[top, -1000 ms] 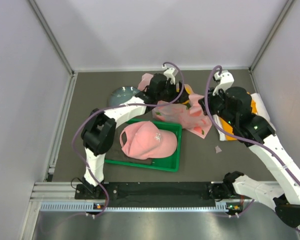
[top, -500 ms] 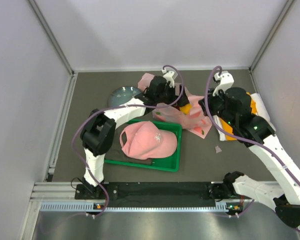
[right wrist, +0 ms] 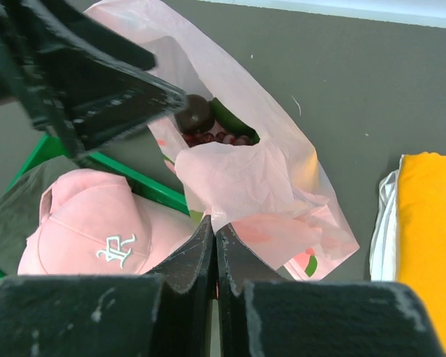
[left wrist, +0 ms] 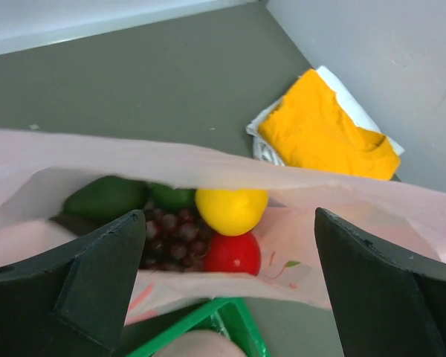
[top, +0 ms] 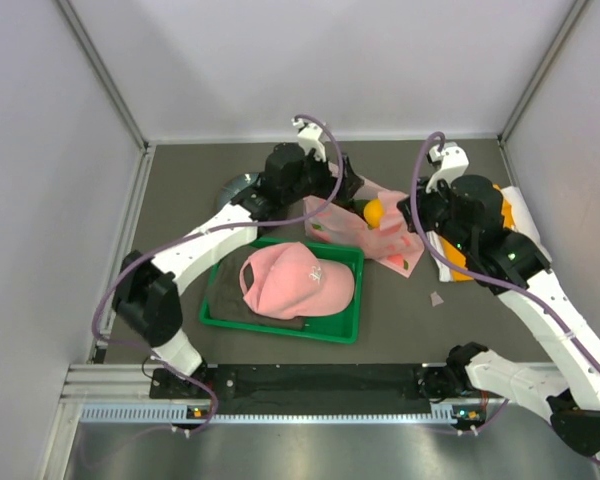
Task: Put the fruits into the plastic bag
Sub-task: Place the fake fruit in the plastic bag, then adjust the plastic bag at the center of the board.
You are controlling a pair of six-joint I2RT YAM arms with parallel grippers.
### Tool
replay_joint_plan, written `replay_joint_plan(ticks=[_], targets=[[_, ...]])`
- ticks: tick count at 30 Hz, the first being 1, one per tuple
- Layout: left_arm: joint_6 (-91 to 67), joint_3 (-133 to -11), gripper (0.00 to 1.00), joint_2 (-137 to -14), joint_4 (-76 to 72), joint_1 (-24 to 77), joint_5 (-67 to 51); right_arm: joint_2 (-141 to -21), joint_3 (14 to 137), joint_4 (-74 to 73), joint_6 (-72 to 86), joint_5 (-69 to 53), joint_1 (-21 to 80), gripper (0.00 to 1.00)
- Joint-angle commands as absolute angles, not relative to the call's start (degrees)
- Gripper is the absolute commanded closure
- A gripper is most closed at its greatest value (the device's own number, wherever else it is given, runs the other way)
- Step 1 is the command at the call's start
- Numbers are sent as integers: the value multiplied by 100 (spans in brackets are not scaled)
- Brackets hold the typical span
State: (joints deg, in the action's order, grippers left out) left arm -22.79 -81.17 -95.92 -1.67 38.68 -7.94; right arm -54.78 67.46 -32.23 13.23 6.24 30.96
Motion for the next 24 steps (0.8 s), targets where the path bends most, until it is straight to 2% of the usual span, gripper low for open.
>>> replay_joint_plan(ticks=[1, 4, 10, 15, 20, 22, 23, 24], targets=[[-1942, -7691, 1, -8702, -26, 3718, 462, -5300, 6803, -3103, 1362, 712, 3085, 100], [-1977, -7672, 1, -8508, 429, 3446, 1061, -5317, 6768, -3050, 1362, 659, 3085, 100], [-2197, -8077, 1, -8911, 1045, 2725, 958, -5388, 6750, -3050, 1380, 624, 3085, 100], [-2434, -8051, 1, -9246, 862, 2215, 221, -5388, 6785, -3085, 1371, 668, 3085, 100], [-2636, -7989, 2, -9570, 448, 2109, -474, -5432, 6785, -3059, 1371, 659, 3094, 100], [-2680, -8033, 6, -9703, 466, 2083, -668, -5466, 6785, -3041, 1362, 650, 3085, 100], [-2733, -8033, 17, -9799, 483, 2074, -729, -5467, 6785, -3041, 1362, 659, 3085, 100], [-2777, -8033, 22, -9835, 492, 2074, -808, -5475, 6785, -3041, 1362, 668, 3085, 100]])
